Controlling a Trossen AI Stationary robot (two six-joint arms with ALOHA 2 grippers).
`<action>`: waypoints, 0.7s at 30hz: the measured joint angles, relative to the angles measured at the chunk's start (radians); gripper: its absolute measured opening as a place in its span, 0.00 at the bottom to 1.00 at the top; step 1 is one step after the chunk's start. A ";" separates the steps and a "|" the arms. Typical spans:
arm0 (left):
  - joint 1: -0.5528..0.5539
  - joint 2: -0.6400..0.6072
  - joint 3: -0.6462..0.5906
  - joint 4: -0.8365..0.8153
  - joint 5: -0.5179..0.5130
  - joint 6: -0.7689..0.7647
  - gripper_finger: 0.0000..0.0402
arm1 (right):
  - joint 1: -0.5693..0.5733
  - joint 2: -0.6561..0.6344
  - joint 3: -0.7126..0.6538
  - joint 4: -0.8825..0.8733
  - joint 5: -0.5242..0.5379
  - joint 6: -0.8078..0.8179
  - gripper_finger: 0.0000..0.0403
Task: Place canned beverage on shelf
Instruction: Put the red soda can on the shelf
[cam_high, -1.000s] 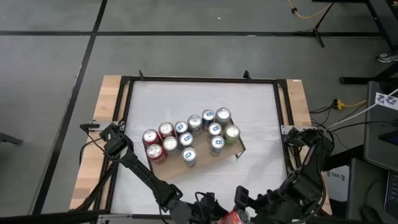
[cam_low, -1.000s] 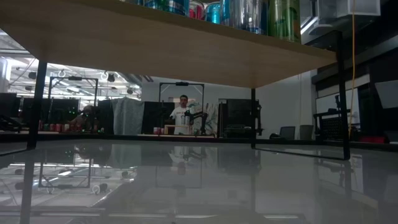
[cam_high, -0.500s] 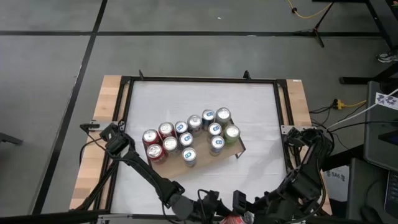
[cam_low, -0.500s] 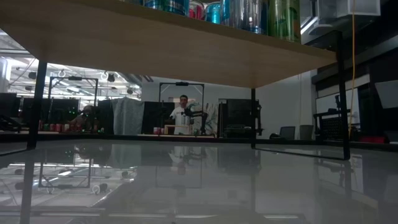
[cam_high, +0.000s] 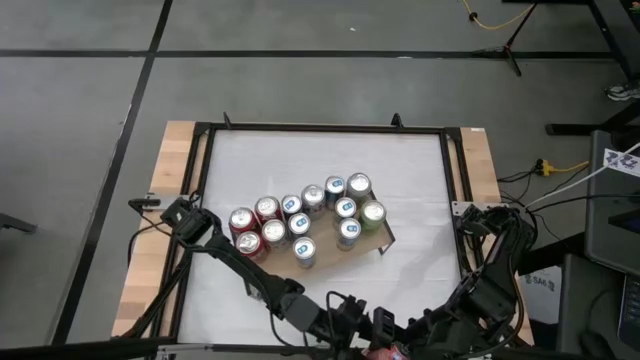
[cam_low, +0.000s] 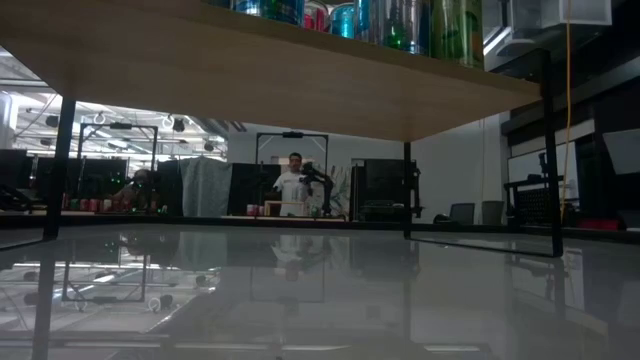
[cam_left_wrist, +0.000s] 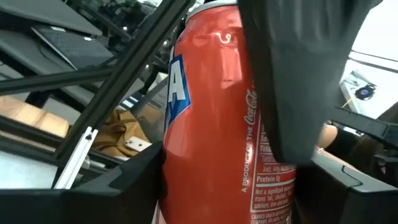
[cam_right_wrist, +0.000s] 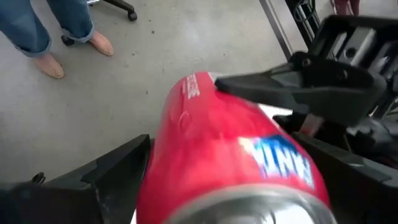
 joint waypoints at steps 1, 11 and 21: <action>0.004 0.000 0.000 0.002 0.007 0.000 0.68 | 0.000 0.000 0.000 0.004 0.000 0.000 0.92; 0.017 0.000 0.000 0.000 0.046 0.001 0.68 | 0.000 0.000 0.000 -0.024 0.001 0.000 0.91; 0.017 0.000 0.000 -0.002 0.046 0.001 0.68 | 0.000 0.000 -0.001 -0.025 0.002 0.000 0.71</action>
